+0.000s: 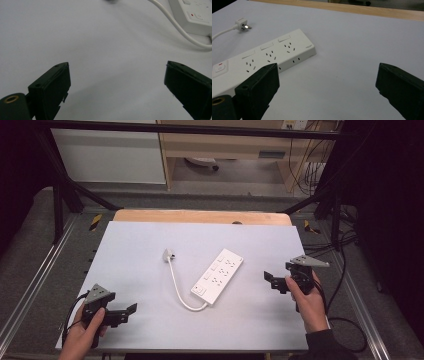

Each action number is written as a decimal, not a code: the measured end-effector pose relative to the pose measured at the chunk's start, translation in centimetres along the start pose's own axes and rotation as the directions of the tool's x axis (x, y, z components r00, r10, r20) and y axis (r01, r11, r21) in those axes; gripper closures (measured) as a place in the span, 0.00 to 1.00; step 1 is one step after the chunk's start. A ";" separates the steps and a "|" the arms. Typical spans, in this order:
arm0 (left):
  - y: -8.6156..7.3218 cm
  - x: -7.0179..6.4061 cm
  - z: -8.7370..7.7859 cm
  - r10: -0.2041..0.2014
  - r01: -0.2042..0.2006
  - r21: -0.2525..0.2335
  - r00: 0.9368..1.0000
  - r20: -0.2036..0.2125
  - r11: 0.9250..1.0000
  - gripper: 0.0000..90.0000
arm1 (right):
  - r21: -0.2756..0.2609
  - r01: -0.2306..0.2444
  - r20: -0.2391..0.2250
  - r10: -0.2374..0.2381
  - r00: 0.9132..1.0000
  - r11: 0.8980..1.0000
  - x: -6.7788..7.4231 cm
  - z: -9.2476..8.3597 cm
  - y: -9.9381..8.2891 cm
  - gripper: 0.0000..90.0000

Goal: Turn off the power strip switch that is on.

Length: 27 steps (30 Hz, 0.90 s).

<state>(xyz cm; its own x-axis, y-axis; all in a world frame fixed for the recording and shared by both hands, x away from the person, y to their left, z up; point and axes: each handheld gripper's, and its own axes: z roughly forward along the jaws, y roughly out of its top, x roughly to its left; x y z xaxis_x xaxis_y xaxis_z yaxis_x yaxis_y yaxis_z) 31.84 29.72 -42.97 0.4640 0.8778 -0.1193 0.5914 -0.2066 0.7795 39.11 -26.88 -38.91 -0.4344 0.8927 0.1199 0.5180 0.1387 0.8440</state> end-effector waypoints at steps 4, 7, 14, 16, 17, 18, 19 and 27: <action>0.0 0.0 0.0 0.002 -0.002 -0.001 1.000 0.001 1.000 0.08 | -0.004 -0.010 0.006 0.010 1.000 1.000 -0.1 -0.3 -0.8 0.06; 0.0 0.0 0.0 0.002 -0.002 0.000 1.000 0.000 1.000 0.08 | -0.013 -0.006 0.014 0.006 1.000 1.000 0.0 -0.4 -1.4 0.06; 0.0 0.0 0.0 0.002 -0.002 0.000 1.000 0.002 1.000 0.08 | -0.008 0.026 0.030 -0.026 0.999 1.000 0.6 0.0 -3.0 0.05; 0.0 0.0 0.0 0.002 -0.002 0.001 1.000 0.001 1.000 0.08 | 0.000 0.029 0.024 -0.029 0.999 1.000 0.8 0.2 -3.4 0.06; 0.0 0.0 0.0 0.003 -0.003 0.002 1.000 0.001 1.000 0.08 | 0.004 0.035 0.020 -0.035 0.999 0.999 0.8 0.3 -3.5 0.06; 0.0 0.0 0.1 0.003 -0.003 0.002 1.000 0.001 1.000 0.08 | 0.009 0.033 0.015 -0.033 0.999 0.999 0.9 0.4 -3.7 0.06; 0.0 0.0 0.1 0.003 -0.003 0.004 1.000 0.001 1.000 0.08 | 0.011 0.031 0.010 -0.031 0.999 0.999 1.0 0.5 -3.8 0.06; 0.0 0.0 0.2 0.002 -0.002 0.009 1.000 0.005 1.000 0.08 | 0.045 0.051 -0.045 -0.049 0.998 0.998 2.4 2.4 -4.9 0.06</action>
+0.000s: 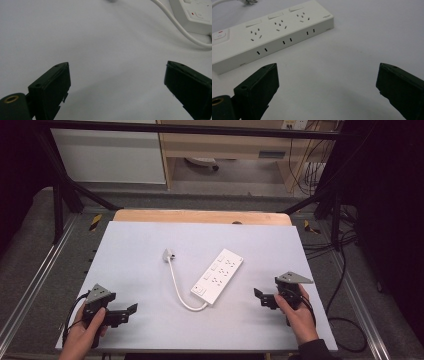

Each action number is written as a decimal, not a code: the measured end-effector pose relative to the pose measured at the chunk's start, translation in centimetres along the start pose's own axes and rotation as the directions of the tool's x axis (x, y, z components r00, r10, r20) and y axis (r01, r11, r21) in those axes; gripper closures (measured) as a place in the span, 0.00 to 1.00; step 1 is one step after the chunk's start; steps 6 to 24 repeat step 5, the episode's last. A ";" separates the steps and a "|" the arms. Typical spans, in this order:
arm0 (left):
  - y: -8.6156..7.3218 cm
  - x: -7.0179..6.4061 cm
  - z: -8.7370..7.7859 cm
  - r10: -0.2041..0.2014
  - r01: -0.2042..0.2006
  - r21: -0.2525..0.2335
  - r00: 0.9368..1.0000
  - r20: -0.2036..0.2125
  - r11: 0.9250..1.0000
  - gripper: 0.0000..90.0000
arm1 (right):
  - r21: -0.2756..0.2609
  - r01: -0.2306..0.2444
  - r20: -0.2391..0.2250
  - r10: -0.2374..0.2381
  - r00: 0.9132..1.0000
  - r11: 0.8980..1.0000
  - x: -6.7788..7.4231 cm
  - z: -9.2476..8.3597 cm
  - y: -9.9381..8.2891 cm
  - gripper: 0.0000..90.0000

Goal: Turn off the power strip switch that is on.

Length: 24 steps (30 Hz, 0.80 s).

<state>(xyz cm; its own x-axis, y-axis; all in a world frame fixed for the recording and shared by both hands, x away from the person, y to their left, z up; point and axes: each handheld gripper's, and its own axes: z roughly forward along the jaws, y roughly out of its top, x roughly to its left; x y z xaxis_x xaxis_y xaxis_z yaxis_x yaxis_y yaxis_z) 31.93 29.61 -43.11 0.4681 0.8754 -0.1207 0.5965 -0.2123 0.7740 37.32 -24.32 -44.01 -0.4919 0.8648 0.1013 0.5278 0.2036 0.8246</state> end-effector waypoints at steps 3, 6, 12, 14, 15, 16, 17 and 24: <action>0.0 0.0 0.0 0.004 -0.004 0.000 1.000 -0.001 1.000 0.08 | 0.045 0.004 -0.010 -0.004 1.000 0.999 0.2 1.3 -0.3 0.06; 0.0 -0.1 -0.1 0.005 -0.005 -0.002 1.000 0.000 1.000 0.08 | 0.071 0.028 0.001 -0.028 1.000 0.997 0.2 1.7 -0.4 0.05; 0.0 -0.1 -0.1 0.005 -0.005 -0.002 1.000 0.000 1.000 0.08 | 0.071 0.028 0.001 -0.028 1.000 0.997 0.2 1.7 -0.4 0.05; 0.0 -0.1 -0.1 0.005 -0.005 -0.002 1.000 0.000 1.000 0.08 | 0.071 0.028 0.001 -0.028 1.000 0.997 0.2 1.7 -0.4 0.05; 0.0 -0.1 -0.1 0.005 -0.005 -0.002 1.000 0.000 1.000 0.08 | 0.071 0.028 0.001 -0.028 1.000 0.997 0.2 1.7 -0.4 0.05; 0.0 -0.1 -0.1 0.005 -0.005 -0.002 1.000 0.000 1.000 0.08 | 0.071 0.028 0.001 -0.028 1.000 0.997 0.2 1.7 -0.4 0.05; 0.0 -0.1 -0.1 0.005 -0.005 -0.002 1.000 0.000 1.000 0.08 | 0.071 0.028 0.001 -0.028 1.000 0.997 0.2 1.7 -0.4 0.05; 0.0 -0.1 -0.1 0.005 -0.005 -0.002 1.000 0.000 1.000 0.08 | 0.071 0.028 0.001 -0.028 1.000 0.997 0.2 1.7 -0.4 0.05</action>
